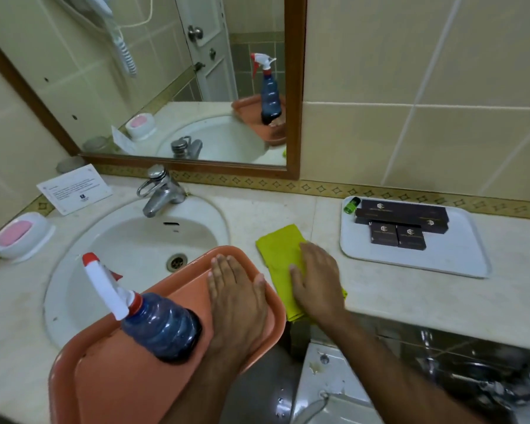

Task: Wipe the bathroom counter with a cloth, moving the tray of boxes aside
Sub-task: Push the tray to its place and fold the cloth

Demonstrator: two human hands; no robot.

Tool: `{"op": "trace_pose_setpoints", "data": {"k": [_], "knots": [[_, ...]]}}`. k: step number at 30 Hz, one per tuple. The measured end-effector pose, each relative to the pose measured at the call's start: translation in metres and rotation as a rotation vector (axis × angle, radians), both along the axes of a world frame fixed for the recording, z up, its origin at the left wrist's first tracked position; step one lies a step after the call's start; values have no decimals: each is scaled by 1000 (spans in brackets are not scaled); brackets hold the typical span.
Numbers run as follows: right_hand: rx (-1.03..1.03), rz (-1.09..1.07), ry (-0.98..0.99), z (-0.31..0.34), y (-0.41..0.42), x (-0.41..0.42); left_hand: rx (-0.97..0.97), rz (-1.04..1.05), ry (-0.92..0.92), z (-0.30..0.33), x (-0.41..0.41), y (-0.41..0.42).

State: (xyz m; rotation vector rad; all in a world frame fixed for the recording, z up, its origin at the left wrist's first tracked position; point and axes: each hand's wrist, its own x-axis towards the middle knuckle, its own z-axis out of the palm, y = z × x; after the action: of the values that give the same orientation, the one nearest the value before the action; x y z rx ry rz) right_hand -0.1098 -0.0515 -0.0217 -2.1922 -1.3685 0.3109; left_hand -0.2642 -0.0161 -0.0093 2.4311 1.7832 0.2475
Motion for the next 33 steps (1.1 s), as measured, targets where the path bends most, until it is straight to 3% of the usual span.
{"op": "trace_pose_setpoints", "data": {"k": [2,5,8,10,13,16,19,22,26,29,33], "knots": [[20,-325,-33,2,-34,-10,19,-35,-91,17,16,20],[-110,-520,29,-5,-64,-29,-32,-118,-28,26,52,64],[-33,-657,289,-18,-63,-33,-240,-213,116,26,81,96],[82,-730,464,-23,-60,-31,-350,-251,75,29,88,106],[195,-773,552,-21,-62,-22,-469,-344,-92,55,94,105],[129,-773,554,-16,-63,-14,-547,-457,-233,90,95,91],[-35,-704,480,-7,-59,-9,-519,-522,-138,104,91,88],[-140,-665,499,7,-53,-4,-397,-398,28,92,83,97],[42,-608,586,34,-49,2,-330,-212,80,71,71,102],[161,-460,556,69,-43,12,-409,-177,-78,65,64,105],[130,-212,523,128,-19,15,-732,-119,-753,80,56,98]]}}
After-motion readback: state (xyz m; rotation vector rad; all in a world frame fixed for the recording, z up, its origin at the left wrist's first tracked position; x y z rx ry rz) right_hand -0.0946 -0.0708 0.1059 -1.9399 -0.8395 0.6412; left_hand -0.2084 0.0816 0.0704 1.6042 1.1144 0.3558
